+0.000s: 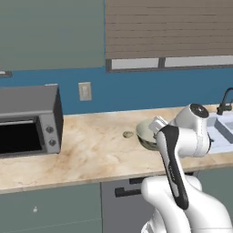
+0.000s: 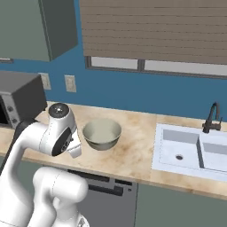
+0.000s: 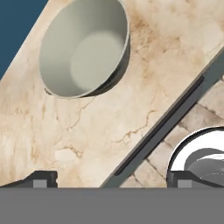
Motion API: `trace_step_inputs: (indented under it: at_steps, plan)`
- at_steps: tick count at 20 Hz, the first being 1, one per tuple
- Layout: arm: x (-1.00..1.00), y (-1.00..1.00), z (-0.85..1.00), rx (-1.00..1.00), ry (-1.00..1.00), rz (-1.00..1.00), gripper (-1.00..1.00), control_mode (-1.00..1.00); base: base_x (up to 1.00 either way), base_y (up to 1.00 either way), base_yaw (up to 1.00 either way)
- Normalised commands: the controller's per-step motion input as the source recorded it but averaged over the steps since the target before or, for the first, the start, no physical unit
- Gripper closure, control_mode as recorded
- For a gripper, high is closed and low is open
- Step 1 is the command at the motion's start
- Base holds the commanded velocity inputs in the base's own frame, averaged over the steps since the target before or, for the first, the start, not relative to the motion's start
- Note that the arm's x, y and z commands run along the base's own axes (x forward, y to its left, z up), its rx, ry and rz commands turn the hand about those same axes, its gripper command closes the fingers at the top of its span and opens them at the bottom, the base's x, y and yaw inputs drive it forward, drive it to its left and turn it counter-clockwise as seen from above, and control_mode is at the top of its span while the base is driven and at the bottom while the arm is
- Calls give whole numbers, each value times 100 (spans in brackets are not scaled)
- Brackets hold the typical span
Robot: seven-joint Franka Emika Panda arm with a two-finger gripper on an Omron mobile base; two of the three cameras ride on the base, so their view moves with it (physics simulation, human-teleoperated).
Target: Gather the eggs and milk located in the vicinity of the sink area and place them right next to the bowl.
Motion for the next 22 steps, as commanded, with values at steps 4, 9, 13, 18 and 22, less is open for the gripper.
trace_step_inputs:
  at_steps: [4, 9, 13, 18, 22]
  plan:
    - [0, 0, 0, 0, 0, 0, -100, 100, 7, -74, 0]
    - [0, 0, 0, 0, 0, 0, -100, 100, 16, -80, 0]
    - [0, 0, 0, 0, 0, 0, -100, 100, 19, -82, 2]
    - [0, 0, 0, 0, 0, 0, -100, 100, 21, -87, 5]
    - [0, 0, 0, 0, 0, 0, -100, 100, 22, -89, 5]
